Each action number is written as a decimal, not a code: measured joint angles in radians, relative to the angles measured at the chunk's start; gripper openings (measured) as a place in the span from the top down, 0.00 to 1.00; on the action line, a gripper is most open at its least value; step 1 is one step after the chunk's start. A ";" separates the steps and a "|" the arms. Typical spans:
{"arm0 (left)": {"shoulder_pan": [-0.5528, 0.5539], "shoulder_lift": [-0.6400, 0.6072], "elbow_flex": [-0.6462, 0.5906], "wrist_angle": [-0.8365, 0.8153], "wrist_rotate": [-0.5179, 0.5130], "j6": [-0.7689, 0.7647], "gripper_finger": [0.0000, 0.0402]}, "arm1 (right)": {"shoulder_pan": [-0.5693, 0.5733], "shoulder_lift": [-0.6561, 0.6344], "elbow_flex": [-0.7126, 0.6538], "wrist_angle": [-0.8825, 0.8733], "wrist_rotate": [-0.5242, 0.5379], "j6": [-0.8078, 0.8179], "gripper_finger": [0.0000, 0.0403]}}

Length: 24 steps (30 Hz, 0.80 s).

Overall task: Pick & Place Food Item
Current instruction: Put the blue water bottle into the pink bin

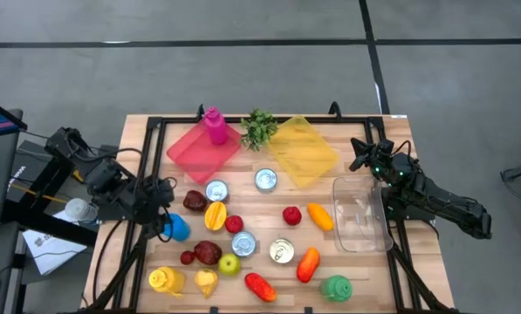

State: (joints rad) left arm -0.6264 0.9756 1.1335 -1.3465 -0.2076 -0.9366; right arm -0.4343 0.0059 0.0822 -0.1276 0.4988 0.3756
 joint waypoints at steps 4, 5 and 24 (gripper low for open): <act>-0.028 0.012 -0.009 -0.022 -0.001 -0.011 0.41 | 0.000 0.000 0.000 0.000 0.000 0.000 0.97; -0.031 0.012 -0.013 -0.025 -0.002 -0.015 0.41 | 0.000 0.000 0.000 0.000 0.000 0.000 0.97; -0.072 0.013 -0.070 -0.019 0.032 -0.071 0.47 | 0.000 0.000 0.000 -0.002 0.000 0.000 0.97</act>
State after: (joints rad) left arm -0.6983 0.9882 1.0637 -1.3651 -0.1757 -1.0077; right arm -0.4343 0.0059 0.0822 -0.1295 0.4988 0.3752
